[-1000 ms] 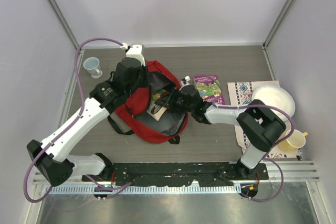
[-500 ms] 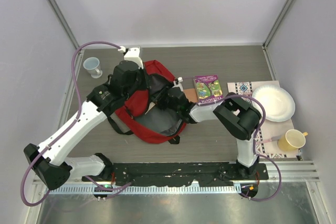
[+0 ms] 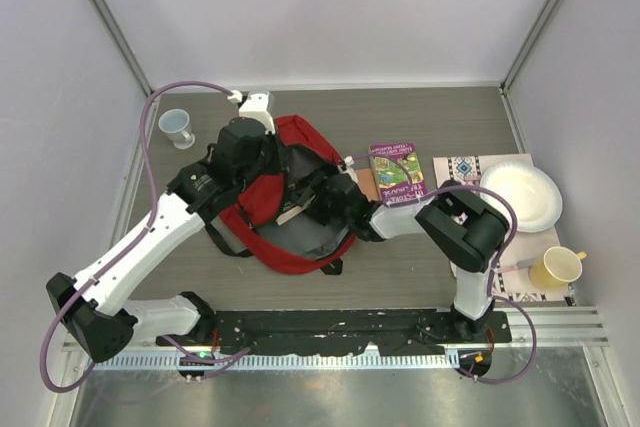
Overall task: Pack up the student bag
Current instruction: Place the book in the student bag.
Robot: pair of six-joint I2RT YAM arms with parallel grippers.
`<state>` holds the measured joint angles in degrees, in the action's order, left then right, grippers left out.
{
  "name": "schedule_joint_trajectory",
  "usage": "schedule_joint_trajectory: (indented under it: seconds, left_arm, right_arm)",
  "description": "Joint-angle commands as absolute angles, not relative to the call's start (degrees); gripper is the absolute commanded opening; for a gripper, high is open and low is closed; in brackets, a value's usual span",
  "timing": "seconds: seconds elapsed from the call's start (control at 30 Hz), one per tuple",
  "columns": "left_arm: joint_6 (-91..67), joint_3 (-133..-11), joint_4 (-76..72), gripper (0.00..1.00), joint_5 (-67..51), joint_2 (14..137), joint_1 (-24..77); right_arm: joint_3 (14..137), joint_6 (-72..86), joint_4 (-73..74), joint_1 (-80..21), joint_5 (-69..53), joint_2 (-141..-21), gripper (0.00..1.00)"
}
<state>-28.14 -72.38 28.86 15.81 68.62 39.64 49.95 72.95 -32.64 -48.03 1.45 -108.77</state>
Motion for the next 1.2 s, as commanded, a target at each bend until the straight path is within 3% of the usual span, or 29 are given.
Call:
schedule_joint_trajectory:
  seconds: [0.0,0.17,0.3,0.33,0.47,0.97,1.07,1.17]
  left_arm:
    - [-28.4,-72.5,24.3,0.00,16.2,67.4,39.6]
    - [-28.3,-72.3,24.3,0.00,16.5,67.3,39.6]
    - [-28.4,-72.2,24.3,0.00,16.4,67.3,39.7]
    - [-28.5,-72.3,24.3,0.00,16.3,67.4,39.6]
    - [-28.5,-72.4,24.6,0.00,16.2,67.3,39.6]
    - [-29.6,-70.7,25.4,0.00,15.6,66.7,39.7]
    - [-29.6,-70.6,25.7,0.00,15.6,66.8,39.6]
    - [-29.7,-70.2,26.5,0.00,17.3,66.8,39.7]
  right_arm:
    - [48.4,69.3,-29.8,-48.0,-1.4,-102.9,0.70]
    - [46.1,69.5,-29.8,-48.0,-2.5,-101.3,0.66]
    - [46.3,70.0,-34.4,-47.3,-3.3,-103.2,0.36]
    - [48.1,69.9,-35.1,-46.9,-3.8,-104.0,0.22]
    - [52.9,70.4,-37.3,-45.9,-4.6,-108.2,0.06]
    - [64.6,72.1,-37.7,-45.9,-4.0,-114.8,0.10]
    - [62.6,70.1,-38.4,-45.8,-5.2,-113.6,0.15]
    - [57.8,64.6,-36.6,-45.8,-4.3,-107.4,0.32]
